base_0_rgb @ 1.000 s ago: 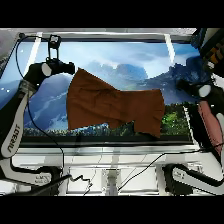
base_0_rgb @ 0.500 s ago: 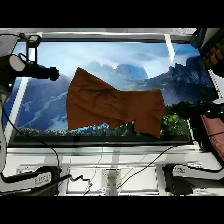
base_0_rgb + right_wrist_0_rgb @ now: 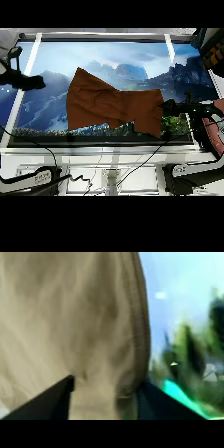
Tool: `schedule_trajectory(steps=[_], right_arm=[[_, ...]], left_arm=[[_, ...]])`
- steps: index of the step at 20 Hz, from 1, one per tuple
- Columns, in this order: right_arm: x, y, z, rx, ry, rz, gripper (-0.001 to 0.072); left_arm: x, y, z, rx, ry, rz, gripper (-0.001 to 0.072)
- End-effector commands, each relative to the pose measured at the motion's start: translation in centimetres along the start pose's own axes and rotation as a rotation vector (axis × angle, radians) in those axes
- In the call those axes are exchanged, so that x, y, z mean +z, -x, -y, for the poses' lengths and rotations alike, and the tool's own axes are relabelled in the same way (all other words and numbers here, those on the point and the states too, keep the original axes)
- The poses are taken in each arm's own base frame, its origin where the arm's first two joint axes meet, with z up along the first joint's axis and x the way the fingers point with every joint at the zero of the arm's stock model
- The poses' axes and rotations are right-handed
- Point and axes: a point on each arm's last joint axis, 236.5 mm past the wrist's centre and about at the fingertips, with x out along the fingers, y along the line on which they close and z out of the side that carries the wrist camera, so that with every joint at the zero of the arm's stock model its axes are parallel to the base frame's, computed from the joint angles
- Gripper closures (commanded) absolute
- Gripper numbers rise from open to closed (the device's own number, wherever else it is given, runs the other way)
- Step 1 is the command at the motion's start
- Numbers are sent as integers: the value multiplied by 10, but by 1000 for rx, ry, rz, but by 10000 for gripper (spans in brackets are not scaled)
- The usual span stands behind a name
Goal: Fold the clothes and pants, and hang the long-sleeved shirts on hangers.
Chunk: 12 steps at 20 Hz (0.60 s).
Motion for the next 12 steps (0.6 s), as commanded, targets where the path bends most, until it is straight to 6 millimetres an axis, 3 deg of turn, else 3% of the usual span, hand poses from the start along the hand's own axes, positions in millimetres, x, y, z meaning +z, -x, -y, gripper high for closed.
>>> schedule_trajectory(steps=[1, 3, 4, 7, 8, 9, 12], right_arm=[[7, -6, 5, -19, 4, 27, 379], [5, -6, 7, -28, 12, 18, 613], [4, -6, 9, -35, 17, 14, 695], [2, -5, 10, -40, 22, 5, 697], [2, -5, 10, -40, 22, 5, 697], [1, -5, 10, -39, 22, 4, 697], [0, -6, 9, -34, 22, -4, 697]], left_arm=[[-57, -13, -23, -9, 105, -120, 290], [-96, -27, -21, -39, 153, -167, 290], [-116, -36, -17, -54, 178, -191, 290], [-173, -59, 9, -149, 219, -295, 287], [-185, -65, 22, -205, 218, -317, 243], [-193, -70, 32, -245, 227, -323, 213], [-212, -82, 46, -303, 252, -334, 210]])
